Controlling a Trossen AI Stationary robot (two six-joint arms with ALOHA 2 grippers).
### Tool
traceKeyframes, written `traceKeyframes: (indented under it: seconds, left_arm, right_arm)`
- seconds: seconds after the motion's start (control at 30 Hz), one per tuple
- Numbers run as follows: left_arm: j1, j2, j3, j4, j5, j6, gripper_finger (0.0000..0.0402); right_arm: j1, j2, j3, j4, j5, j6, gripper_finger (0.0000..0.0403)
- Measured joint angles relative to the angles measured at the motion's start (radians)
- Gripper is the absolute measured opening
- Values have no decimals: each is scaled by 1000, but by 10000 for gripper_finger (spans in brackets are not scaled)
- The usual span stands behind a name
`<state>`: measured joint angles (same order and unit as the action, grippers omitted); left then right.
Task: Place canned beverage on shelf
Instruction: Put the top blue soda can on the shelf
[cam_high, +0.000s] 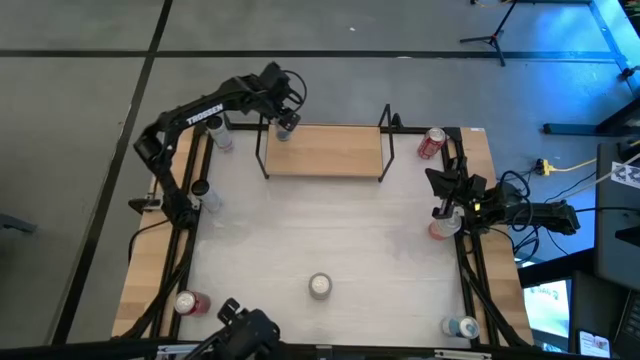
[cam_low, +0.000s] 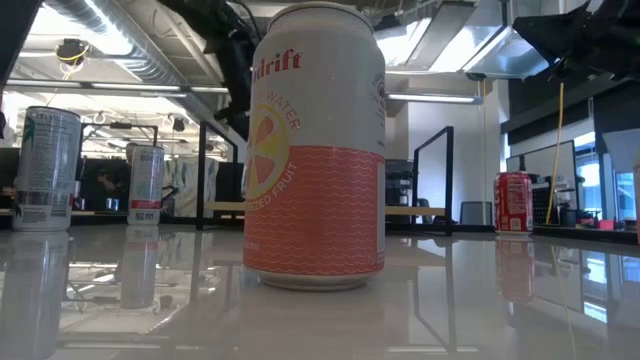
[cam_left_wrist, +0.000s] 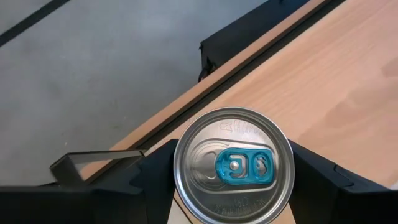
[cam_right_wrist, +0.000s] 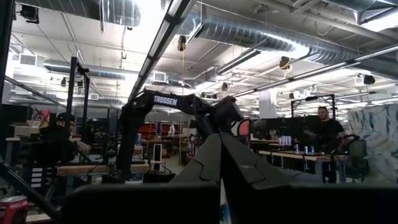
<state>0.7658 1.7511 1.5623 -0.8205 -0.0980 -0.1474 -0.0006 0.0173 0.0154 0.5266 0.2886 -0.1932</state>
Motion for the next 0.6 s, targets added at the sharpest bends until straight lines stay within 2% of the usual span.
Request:
traceKeyframes:
  seconds: [0.43,0.6]
  left_arm:
    - [3,23,0,22,-48,1,227]
    - [3,23,0,22,-63,19,243]
  right_arm:
    - [0,0,0,-7,0,0,5]
    - [0,0,0,-7,0,2,5]
